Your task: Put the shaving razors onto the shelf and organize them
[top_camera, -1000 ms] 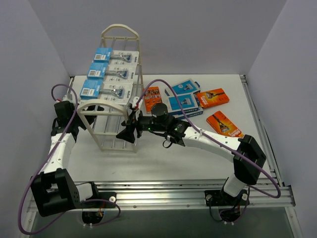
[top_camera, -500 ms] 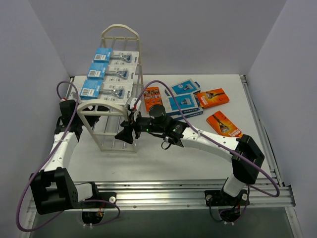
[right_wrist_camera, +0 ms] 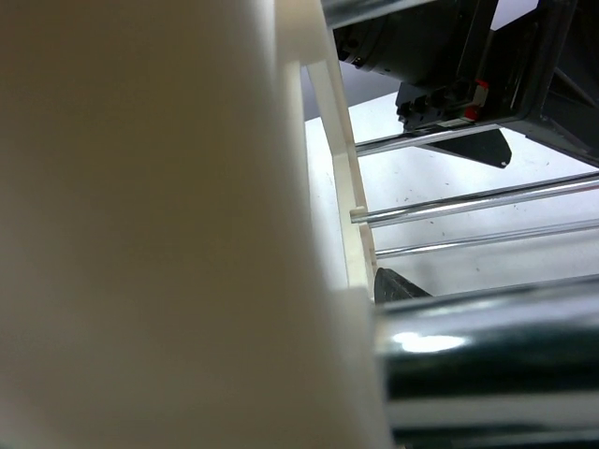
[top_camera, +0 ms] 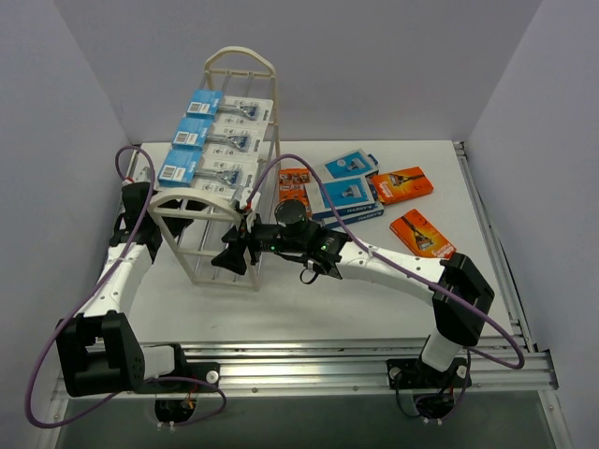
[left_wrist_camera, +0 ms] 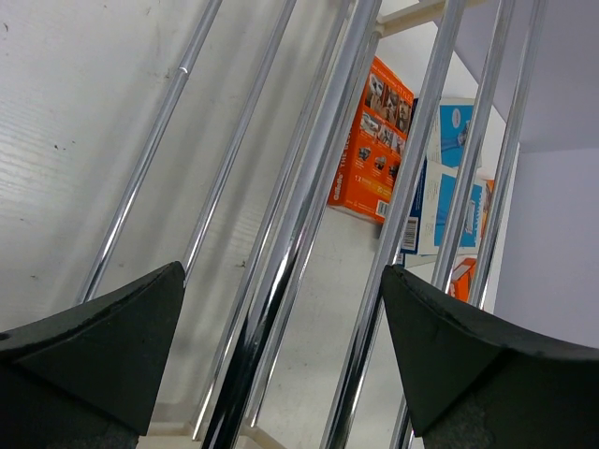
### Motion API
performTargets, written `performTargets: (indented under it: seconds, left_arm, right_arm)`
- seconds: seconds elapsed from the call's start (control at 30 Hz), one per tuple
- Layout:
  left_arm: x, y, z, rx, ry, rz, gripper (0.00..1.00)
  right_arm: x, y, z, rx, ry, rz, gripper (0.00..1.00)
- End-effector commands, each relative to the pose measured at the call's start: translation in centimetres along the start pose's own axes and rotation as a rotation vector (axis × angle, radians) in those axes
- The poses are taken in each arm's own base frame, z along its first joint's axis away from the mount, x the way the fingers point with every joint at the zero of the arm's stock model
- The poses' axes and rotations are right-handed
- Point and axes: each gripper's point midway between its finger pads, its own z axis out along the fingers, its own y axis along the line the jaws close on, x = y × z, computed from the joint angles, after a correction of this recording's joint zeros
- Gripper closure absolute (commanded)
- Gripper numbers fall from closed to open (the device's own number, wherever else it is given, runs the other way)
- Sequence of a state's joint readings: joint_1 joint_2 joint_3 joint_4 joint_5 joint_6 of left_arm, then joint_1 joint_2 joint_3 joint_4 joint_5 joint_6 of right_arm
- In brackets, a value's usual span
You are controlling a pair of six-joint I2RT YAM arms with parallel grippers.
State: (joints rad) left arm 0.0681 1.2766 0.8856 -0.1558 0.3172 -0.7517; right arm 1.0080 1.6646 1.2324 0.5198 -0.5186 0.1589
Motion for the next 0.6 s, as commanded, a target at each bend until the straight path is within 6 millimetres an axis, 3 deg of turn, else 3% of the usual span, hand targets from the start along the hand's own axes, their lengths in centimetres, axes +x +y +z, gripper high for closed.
performTargets:
  seconds: [0.0,0.17,0.57]
  left_arm:
    - [-1.1,-2.9,0.1,0.072,-0.031,0.049,0.04]
    - [-1.4,-1.8,-0.3,0.012,-0.037,0.068,0.06]
    - [-3.9,0.5,-3.6,-0.015,-0.123,0.024,0.06]
  right_arm:
    - [-2.5,2.1,0.6,-0.061,-0.061,-0.028,0.38]
    - [-2.1,1.7,0.1,-0.028,-0.043,-0.036,0.33]
    - [-2.1,-0.3,-2.5,0.065,-0.040,-0.050,0.21]
